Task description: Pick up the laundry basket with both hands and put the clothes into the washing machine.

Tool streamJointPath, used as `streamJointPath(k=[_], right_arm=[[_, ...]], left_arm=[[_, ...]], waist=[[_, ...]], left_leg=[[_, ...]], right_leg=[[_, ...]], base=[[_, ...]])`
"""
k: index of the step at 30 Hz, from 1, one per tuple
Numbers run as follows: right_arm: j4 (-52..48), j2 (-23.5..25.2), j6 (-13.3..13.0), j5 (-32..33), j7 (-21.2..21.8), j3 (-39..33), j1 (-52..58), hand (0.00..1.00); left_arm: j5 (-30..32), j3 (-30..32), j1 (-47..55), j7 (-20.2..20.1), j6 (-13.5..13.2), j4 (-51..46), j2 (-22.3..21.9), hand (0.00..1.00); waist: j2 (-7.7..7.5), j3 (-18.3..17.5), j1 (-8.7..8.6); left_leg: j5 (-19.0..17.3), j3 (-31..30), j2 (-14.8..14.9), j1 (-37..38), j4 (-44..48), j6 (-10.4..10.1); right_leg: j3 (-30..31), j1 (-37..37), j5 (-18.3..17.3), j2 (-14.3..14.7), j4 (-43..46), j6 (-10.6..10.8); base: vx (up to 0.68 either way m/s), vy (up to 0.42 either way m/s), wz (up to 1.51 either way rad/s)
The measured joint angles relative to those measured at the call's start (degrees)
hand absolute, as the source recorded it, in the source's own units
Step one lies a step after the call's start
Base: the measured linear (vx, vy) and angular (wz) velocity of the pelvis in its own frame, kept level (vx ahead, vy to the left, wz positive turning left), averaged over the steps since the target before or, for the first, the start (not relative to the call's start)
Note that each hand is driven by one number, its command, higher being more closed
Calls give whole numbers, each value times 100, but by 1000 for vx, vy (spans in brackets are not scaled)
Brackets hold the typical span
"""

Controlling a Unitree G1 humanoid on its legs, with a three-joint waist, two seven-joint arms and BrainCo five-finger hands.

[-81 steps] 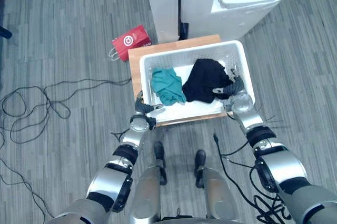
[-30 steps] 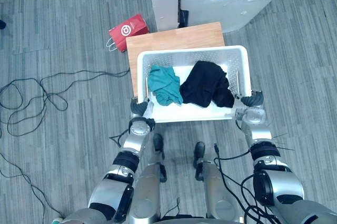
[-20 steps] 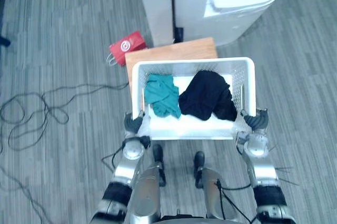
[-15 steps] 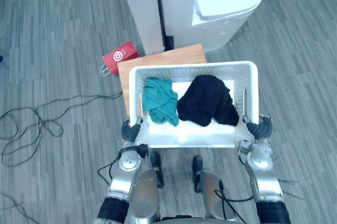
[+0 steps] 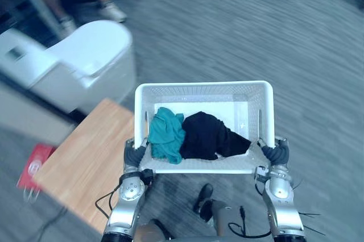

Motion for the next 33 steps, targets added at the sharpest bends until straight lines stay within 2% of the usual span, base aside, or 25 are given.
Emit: streamJointPath(k=[1, 2, 3, 4, 5, 6, 8, 9, 11, 12, 14, 16, 17, 18, 19, 20, 22, 25, 27, 28, 29, 30, 31, 32, 33], right_arm=[[102, -82, 4, 33, -1, -12, 16, 100], [139, -115, 14, 41, -1, -21, 27, 100], [129, -201, 26, 42, -4, -36, 88, 100], [90, -322, 33, 43, -17, -37, 181, 100], [9, -340, 56, 42, -17, -35, 241, 100], [-49, -340, 75, 42, -13, -27, 264, 100], [-98, -420, 104, 42, 10, 76, 306, 100], [-98, -451, 112, 41, 21, 113, 305, 100], [-105, -594, 125, 40, 25, 239, 327, 100], [-108, -604, 153, 39, 22, 296, 328, 100], [-109, -634, 154, 40, 13, 300, 318, 100], [-96, -616, 155, 38, 12, 297, 356, 100], [-87, -576, 153, 30, 34, 293, 398, 100], [-31, -561, 154, -10, 68, 289, 400, 100], [8, -556, 154, -13, 95, 289, 400, 100], [122, -511, 154, -18, 143, 302, 389, 100], [197, -457, 154, -19, 159, 384, 371, 100], [228, -514, 119, -10, 169, 415, 177, 100], [394, -618, 122, -2, 211, 412, 27, 100], [398, -616, 122, -3, 212, 412, 50, 100], [408, -611, 122, -2, 217, 426, 122, 100], [525, -648, 124, 9, 227, 432, 75, 100], [593, -685, 142, 28, 247, 432, 34, 100], [583, -735, 152, 49, 262, 448, 33, 100], [560, -745, 169, 47, 270, 473, 34, 100]], left_arm=[[0, -77, 19, -42, 0, 142, 0, 100], [-1, -116, 29, -75, 0, 215, 3, 100], [-3, -217, 35, -91, 0, 322, -1, 100], [-8, -316, 137, -95, -1, 347, -45, 100], [-10, -327, 192, -95, -4, 345, -70, 100], [-13, -327, 222, -95, -4, 346, -77, 100], [-16, -325, 326, -95, -8, 343, -50, 100], [-16, -325, 366, -96, -7, 344, -38, 100], [-17, -322, 491, -101, -5, 344, -45, 100], [-18, -302, 532, -106, -1, 364, -35, 100], [-14, -292, 541, -134, -1, 340, -65, 100], [-13, -291, 540, -152, 27, 341, -55, 100], [-12, -292, 582, -195, 32, 340, -18, 100], [-11, -292, 609, -198, 64, 341, -13, 100], [-11, -292, 613, -198, 96, 339, 4, 100], [-3, -291, 639, -197, 162, 333, 86, 100], [-1, -285, 651, -194, 194, 291, 235, 100], [-2, -267, 501, -195, 196, 243, 352, 100], [48, -288, 399, -197, 218, 328, 350, 100], [58, -296, 384, -199, 223, 360, 352, 100], [104, -305, 385, -207, 224, 432, 359, 100], [127, -285, 309, -209, 231, 618, 218, 100], [154, -262, 304, -210, 238, 640, 167, 100], [161, -243, 308, -211, 239, 642, 127, 100], [160, -207, 357, -214, 240, 642, 86, 100]], waist=[[79, 12, -52], [114, 30, -73], [180, 46, -82], [238, 40, -67], [240, 41, -36], [242, 43, 11], [264, 42, 262], [285, 53, 304], [418, 50, 401], [423, 62, 461], [410, 34, 421], [359, 29, 419], [281, 26, 393], [274, 23, 382], [262, 33, 377], [239, 44, 386], [288, 38, 370], [303, 30, 290], [319, 42, 69], [306, 40, 60], [250, 8, 53], [425, 20, 33], [539, -3, 19], [633, 51, 71], [661, 66, 117]], left_leg=[[42, -291, 564, -265, 1356, 889], [238, -577, 790, -485, 1953, 1384], [497, -1212, 975, -806, 2701, 1673], [275, -2022, 796, -1244, 3139, 1088], [97, -2546, 435, -1634, 3131, 851], [40, -2735, 232, -1810, 3019, 782], [-106, -3340, -522, -2294, 1817, 621], [-93, -3428, -629, -2356, 1430, 585], [250, -3696, -951, -2378, -428, 93], [716, -3793, -1099, -2212, -713, 115], [734, -3818, -1208, -2146, -620, 234], [533, -3756, -1325, -2031, -355, 648], [252, -3615, -1448, -1825, -245, 719], [36, -3567, -1579, -1621, -96, 790], [-77, -3551, -1641, -1451, -75, 832], [-262, -3499, -1747, -1103, -78, 891], [-411, -3498, -1734, -727, -162, 933], [-632, -3656, -1667, -437, -586, 766], [-645, -3810, -1604, -14, -967, 523], [-710, -3846, -1593, 144, -993, 406], [-841, -3896, -1577, 387, -952, 185], [-942, -4034, -1353, 426, -444, 15], [-825, -4115, -1142, 157, 313, -158], [-193, -4131, -834, -292, 1680, -37], [410, -4135, -656, -554, 2394, 40]], right_leg=[[362, 3, -119, 224, 154, -67], [479, 54, -174, 334, 200, -93], [661, 153, -224, 477, 237, -121], [937, 206, -308, 621, 291, -154], [1179, 227, -358, 692, 289, -218], [1273, 229, -371, 699, 281, -235], [1595, 346, -369, 698, 2, -237], [1622, 420, -368, 697, -123, -234], [1670, 741, -309, 752, -682, -42], [1878, 917, -242, 759, -871, 94], [2020, 1018, -161, 654, -969, 288], [2094, 870, -579, 443, -246, 620], [2200, 554, -963, 217, 908, 951], [2275, 53, -1033, -61, 2397, 1129], [2278, -170, -956, -211, 3016, 1165], [2231, -436, -960, -434, 3945, 1001], [1952, -698, -1123, -538, 4097, 740], [1684, -1307, -1102, -429, 2601, 701], [1835, -1352, -167, -231, 438, 811], [1840, -1350, 133, -230, 184, 802], [1887, -1359, 491, -247, 184, 645], [1855, -1466, 547, -188, 1016, 450], [1710, -1462, 133, -109, 1375, 380], [1659, -1279, -290, 93, 1658, 276], [1661, -1107, -441, 211, 1700, 220]], base=[[104, -120, -156], [95, -101, -156], [144, -34, -132], [158, 7, -156], [170, 41, -140], [198, 92, -143], [249, 144, -145], [230, 157, -131], [296, 200, -107], [310, 194, -76], [288, 183, -38], [340, 238, -10], [441, 272, -1], [388, 193, 5], [413, 153, 2], [456, 90, 0], [459, 40, -1], [570, -56, 15], [579, -126, 44], [662, -184, 34], [560, -187, 20], [680, -232, 18], [687, -231, -1], [685, -215, -21], [700, -195, -40]])
